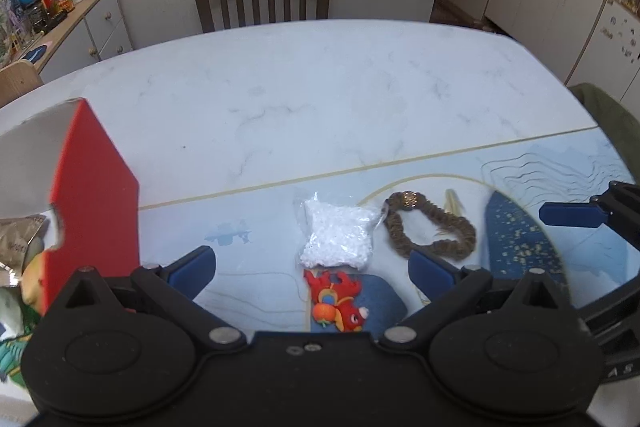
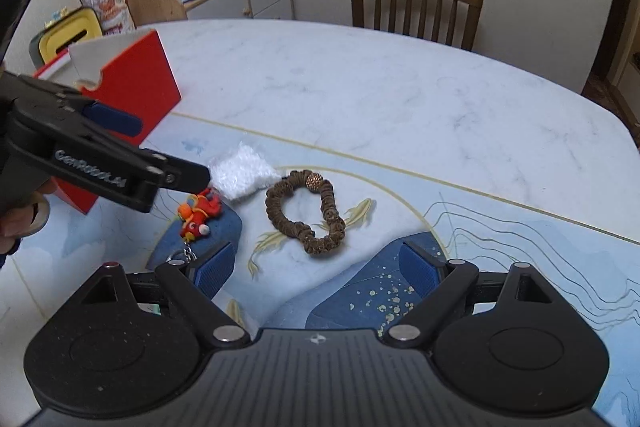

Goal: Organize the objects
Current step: 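Grasp the clear bag of white beads with the left tool while the right tool grasps the brown bead bracelet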

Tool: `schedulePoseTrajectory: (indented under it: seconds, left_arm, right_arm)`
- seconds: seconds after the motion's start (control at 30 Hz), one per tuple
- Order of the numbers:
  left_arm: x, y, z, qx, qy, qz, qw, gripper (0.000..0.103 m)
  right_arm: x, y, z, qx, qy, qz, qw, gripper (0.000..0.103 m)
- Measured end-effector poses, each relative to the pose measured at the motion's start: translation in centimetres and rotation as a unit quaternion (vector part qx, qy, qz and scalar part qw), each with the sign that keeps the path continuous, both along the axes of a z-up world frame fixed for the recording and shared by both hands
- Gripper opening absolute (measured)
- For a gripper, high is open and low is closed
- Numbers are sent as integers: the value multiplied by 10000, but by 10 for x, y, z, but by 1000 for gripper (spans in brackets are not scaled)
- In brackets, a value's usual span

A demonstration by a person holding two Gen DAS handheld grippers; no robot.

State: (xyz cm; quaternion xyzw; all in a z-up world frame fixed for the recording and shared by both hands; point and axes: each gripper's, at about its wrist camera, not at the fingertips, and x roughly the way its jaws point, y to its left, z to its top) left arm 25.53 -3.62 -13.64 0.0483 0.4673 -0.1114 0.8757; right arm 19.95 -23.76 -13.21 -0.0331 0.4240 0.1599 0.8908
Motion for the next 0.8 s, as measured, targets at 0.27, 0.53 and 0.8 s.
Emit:
schedulePoseTrajectory:
  seconds: [0.27,0.53,0.8]
  left_arm:
    - [23,-8,-25,245,255,-168,9992,102]
    - [38,-13,-39,353,352,-262,9984,102]
    - [44,-17,-48,350,404,-308,9981,100]
  right_arm:
    - [16,8,-18,-149,69,227,9996,90]
    - [28,17,-30,-313,38,385,9988,88]
    - [38,23,-40,-421,69,486,9979,71]
